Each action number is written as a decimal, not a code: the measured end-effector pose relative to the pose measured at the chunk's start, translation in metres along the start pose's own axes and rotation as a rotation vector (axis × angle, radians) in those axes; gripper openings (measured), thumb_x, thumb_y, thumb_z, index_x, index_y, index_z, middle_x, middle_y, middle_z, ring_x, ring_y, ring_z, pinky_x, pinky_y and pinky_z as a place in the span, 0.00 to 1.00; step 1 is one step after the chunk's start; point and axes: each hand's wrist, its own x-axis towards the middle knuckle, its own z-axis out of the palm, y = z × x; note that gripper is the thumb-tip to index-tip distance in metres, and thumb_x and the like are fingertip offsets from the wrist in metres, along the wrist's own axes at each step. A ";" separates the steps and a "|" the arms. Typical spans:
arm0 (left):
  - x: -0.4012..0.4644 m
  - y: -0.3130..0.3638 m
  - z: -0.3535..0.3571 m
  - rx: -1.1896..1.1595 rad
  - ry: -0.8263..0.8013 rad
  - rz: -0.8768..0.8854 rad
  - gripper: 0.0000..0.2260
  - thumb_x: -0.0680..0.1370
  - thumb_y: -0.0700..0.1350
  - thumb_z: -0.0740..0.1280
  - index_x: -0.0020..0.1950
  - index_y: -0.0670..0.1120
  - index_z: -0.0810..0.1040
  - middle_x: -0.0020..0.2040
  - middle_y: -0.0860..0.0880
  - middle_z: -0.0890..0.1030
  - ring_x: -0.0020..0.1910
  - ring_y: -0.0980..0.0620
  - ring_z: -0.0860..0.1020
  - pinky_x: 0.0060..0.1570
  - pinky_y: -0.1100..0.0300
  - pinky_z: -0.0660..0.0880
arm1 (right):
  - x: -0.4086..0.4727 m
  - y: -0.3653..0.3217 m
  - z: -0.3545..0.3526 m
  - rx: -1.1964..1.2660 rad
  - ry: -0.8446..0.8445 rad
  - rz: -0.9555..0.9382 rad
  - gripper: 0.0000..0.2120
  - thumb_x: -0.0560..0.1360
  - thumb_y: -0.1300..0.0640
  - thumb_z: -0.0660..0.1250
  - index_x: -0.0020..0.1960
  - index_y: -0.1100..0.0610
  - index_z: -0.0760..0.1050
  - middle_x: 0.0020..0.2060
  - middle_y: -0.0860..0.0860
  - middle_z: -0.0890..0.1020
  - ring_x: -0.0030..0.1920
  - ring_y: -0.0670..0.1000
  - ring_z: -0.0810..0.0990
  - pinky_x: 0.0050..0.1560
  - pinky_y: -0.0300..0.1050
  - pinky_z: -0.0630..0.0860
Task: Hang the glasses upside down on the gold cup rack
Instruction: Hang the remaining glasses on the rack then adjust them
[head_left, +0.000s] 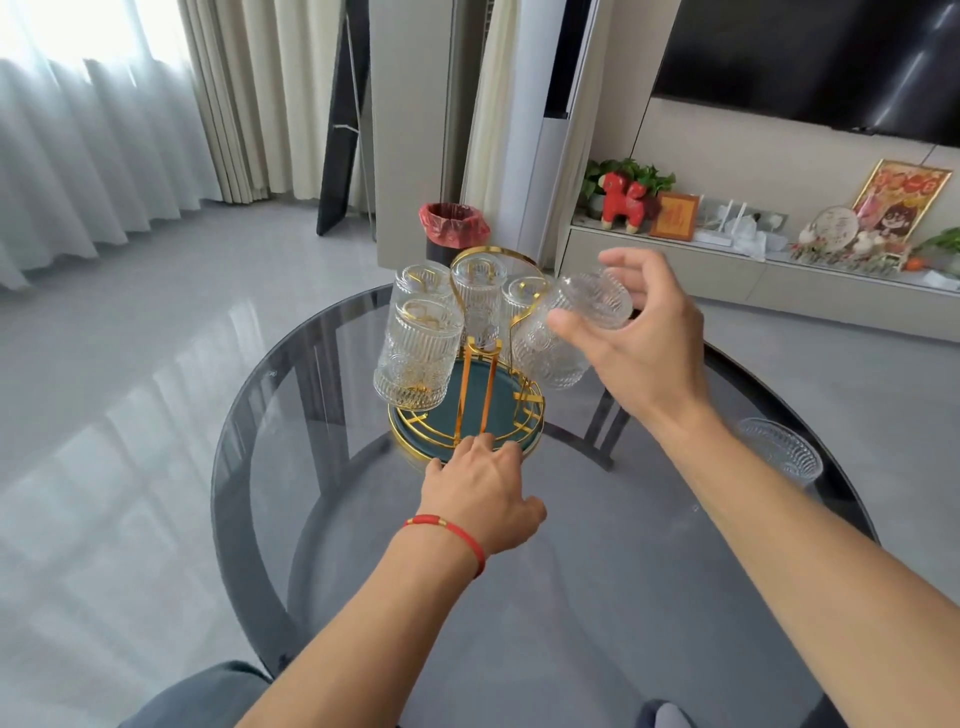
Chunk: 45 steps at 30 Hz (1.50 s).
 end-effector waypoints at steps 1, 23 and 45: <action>0.000 -0.001 0.000 0.004 0.002 0.003 0.22 0.80 0.56 0.65 0.71 0.48 0.73 0.71 0.47 0.72 0.72 0.45 0.69 0.68 0.42 0.71 | 0.001 0.000 0.005 -0.021 -0.032 -0.015 0.30 0.66 0.45 0.81 0.64 0.49 0.76 0.58 0.43 0.81 0.60 0.46 0.79 0.61 0.49 0.77; 0.002 0.008 0.004 -0.225 0.336 0.171 0.14 0.79 0.48 0.67 0.64 0.48 0.80 0.62 0.47 0.83 0.61 0.46 0.80 0.59 0.49 0.79 | -0.042 0.046 0.011 -0.113 -0.226 -0.075 0.27 0.80 0.51 0.70 0.75 0.56 0.64 0.71 0.54 0.73 0.71 0.50 0.72 0.69 0.44 0.69; -0.024 0.033 0.038 -0.389 0.345 0.371 0.20 0.77 0.41 0.73 0.69 0.50 0.77 0.60 0.50 0.82 0.57 0.53 0.79 0.57 0.55 0.81 | -0.077 0.141 -0.093 -0.169 0.029 0.550 0.50 0.67 0.55 0.80 0.80 0.45 0.55 0.70 0.53 0.75 0.68 0.55 0.74 0.65 0.53 0.73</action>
